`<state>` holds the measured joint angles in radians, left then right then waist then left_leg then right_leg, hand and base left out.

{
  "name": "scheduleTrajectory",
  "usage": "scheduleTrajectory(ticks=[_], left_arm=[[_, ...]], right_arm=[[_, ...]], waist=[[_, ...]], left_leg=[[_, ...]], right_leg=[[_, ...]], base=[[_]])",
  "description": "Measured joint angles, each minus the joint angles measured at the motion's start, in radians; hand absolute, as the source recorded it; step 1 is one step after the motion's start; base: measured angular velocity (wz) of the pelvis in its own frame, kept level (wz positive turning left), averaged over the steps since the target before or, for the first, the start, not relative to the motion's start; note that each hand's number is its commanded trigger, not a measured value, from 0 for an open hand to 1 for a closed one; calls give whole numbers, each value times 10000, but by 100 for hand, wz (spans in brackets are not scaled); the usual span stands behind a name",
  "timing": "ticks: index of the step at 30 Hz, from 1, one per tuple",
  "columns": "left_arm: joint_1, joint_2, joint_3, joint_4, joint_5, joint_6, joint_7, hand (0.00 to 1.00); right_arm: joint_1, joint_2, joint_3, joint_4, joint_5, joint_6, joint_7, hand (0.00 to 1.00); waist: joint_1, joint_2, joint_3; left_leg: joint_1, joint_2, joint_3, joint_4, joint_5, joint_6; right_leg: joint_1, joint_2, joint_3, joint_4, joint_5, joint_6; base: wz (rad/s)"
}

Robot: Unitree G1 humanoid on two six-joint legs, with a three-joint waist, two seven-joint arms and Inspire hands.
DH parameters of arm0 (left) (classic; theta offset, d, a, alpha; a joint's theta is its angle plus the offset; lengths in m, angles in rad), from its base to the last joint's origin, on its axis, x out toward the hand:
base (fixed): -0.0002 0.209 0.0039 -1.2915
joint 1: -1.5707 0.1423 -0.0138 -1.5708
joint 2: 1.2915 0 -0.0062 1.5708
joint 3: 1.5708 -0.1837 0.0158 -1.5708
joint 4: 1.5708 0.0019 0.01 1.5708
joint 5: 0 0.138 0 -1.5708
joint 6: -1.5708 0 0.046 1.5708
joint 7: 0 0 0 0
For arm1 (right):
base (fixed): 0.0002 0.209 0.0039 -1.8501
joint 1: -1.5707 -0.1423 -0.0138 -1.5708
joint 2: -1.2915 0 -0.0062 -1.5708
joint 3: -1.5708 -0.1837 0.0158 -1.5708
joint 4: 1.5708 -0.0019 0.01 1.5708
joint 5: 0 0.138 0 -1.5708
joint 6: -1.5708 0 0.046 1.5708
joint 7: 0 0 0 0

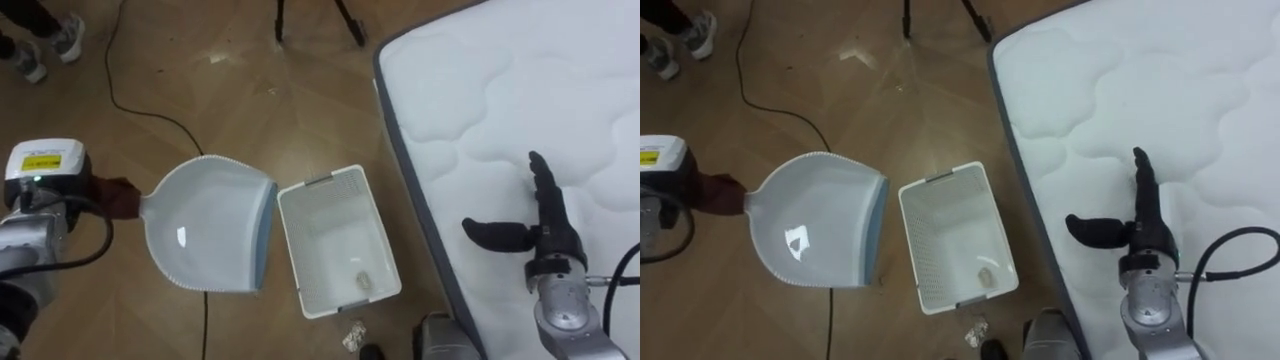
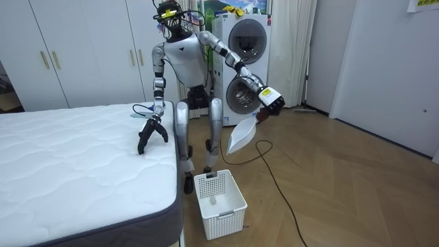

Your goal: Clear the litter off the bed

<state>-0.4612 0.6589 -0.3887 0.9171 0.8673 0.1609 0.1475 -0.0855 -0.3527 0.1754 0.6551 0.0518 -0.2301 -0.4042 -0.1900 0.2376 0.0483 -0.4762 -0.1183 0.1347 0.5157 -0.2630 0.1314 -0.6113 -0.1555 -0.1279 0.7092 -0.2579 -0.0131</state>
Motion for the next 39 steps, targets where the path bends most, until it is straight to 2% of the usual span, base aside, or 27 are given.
scheduleTrajectory(ticks=[3,6,10,11,12,13,14,16,17,20,22,26,27,29,30,31,33,35,36,37,38,39], left_arm=[[-2,-18,-20,-95,0,5,39,100],[240,-53,-67,-741,4,21,136,100],[418,-169,-66,-1605,120,-51,168,100],[432,-240,-67,-1766,171,-142,188,100],[431,-255,-67,-1822,178,-229,191,100],[431,-255,-66,-1930,193,-375,237,100],[456,-256,-66,-1980,191,-523,350,100],[467,-261,-66,-2117,192,-698,406,100],[480,-270,-66,-2158,191,-849,414,100],[607,-300,-60,-2170,174,-1007,415,100],[668,-302,-56,-2271,100,-1003,415,100],[761,-369,21,-2678,-185,-1079,414,100],[760,-418,56,-2727,-299,-1089,414,100],[921,-549,373,-3027,-506,-1223,404,100],[973,-550,446,-3129,-505,-1252,401,100],[1099,-550,545,-3256,-503,-1267,397,100],[1546,-554,866,-3451,-515,-1320,378,100],[1899,-565,1141,-3526,-567,-1382,380,100],[1958,-562,1156,-3540,-669,-1379,378,100],[2193,-620,1219,-3703,-862,-1323,359,100],[2578,-839,1378,-4053,-982,-1304,348,100],[2700,-1009,1453,-4179,-1091,-1300,348,100]], right_arm=[[-2,-16,-8,82,-4,0,3,0],[-2,-65,-17,170,-36,4,82,0],[0,-70,-8,228,-123,4,462,0],[6,-63,9,250,-99,21,577,0],[15,-56,27,272,-72,16,611,0],[21,-31,84,337,25,17,628,0],[14,-33,173,443,78,19,629,0],[66,-34,272,496,325,34,625,0],[69,-20,333,687,412,74,623,0],[182,-9,376,1036,432,363,604,0],[374,-18,345,1125,376,604,545,0],[1080,-40,51,817,474,1071,547,0],[1125,-38,-9,794,460,1139,551,0],[1333,-42,-226,594,335,1243,569,0],[1422,-46,-291,495,267,1252,571,0],[1533,-50,-411,376,163,1290,572,0],[1600,-54,-413,357,185,1396,574,0],[1696,-20,-383,68,230,1612,581,0],[1695,4,-383,-11,238,1638,581,0],[1690,56,-395,-105,324,1664,578,0],[1735,47,-431,-266,502,1690,540,0],[1742,32,-436,-334,618,1689,486,0]], waist=[[6,5,4],[35,5,9],[51,-287,37],[78,-408,74],[80,-481,66],[243,-700,62],[435,-853,24],[557,-999,10],[598,-1139,3],[677,-1374,-107],[789,-1454,-167],[801,-1461,-222],[743,-1461,-222],[715,-1484,-265],[733,-1502,-275],[791,-1522,-286],[901,-1536,-346],[1025,-1486,-408],[1054,-1486,-414],[1128,-1553,-446],[1267,-1587,-492],[1365,-1608,-506]], left_leg=[[101,18,12,-4,1,3],[215,25,56,-25,1,3],[415,34,211,-164,6,13],[524,66,279,-178,2,11],[553,93,327,-181,-1,8],[679,172,550,-223,-7,-2],[718,309,701,-228,-44,-66],[810,501,764,-241,-90,-137],[1009,570,779,-349,-99,-155],[1530,727,784,-407,-229,-270],[1810,787,792,-469,-331,-298],[2373,849,870,-699,-505,-249],[2426,854,904,-708,-508,-247],[2676,913,1303,-771,-596,-193],[2737,924,1420,-773,-609,-191],[2954,972,1728,-799,-639,-192],[3370,1093,2279,-962,-690,-167],[3765,1346,2898,-1422,-682,-151],[3808,1450,3176,-1526,-665,-145],[3893,1610,3860,-1638,-644,-128],[4129,1645,4483,-1909,-606,-155],[4278,1644,4844,-2081,-569,-181]], right_leg=[[114,7,-3,-51,-2,-1],[247,5,-2,-104,-53,0],[299,38,143,-138,-89,-59],[361,91,215,-161,-98,-75],[368,136,276,-171,-97,-77],[358,284,523,-221,-71,-111],[379,501,710,-390,38,-171],[551,780,840,-733,204,-214],[742,947,984,-933,278,-205],[1225,1272,1333,-1295,373,-187],[1445,1458,1606,-1473,453,-167],[1937,1771,2111,-1826,641,-63],[1973,1775,2112,-1857,664,-51],[2002,1947,2428,-1905,764,12],[2007,1964,2442,-1898,789,9],[2080,2066,2448,-1910,866,-11],[2293,2066,1916,-2106,1090,-206],[2721,2002,703,-3021,1818,-563],[2812,2020,441,-3283,2025,-614],[2856,1860,-244,-2886,1788,-460],[2999,1496,-778,-1857,1066,-309],[3166,1283,-949,-1443,751,-256]], base=[[0],[-1],[-11],[-16],[-31],[-55],[-62],[-49],[-35],[-40],[-59],[-53],[-44],[-60],[-85],[-106],[-126],[-123],[-109],[-110],[-115],[-125]])
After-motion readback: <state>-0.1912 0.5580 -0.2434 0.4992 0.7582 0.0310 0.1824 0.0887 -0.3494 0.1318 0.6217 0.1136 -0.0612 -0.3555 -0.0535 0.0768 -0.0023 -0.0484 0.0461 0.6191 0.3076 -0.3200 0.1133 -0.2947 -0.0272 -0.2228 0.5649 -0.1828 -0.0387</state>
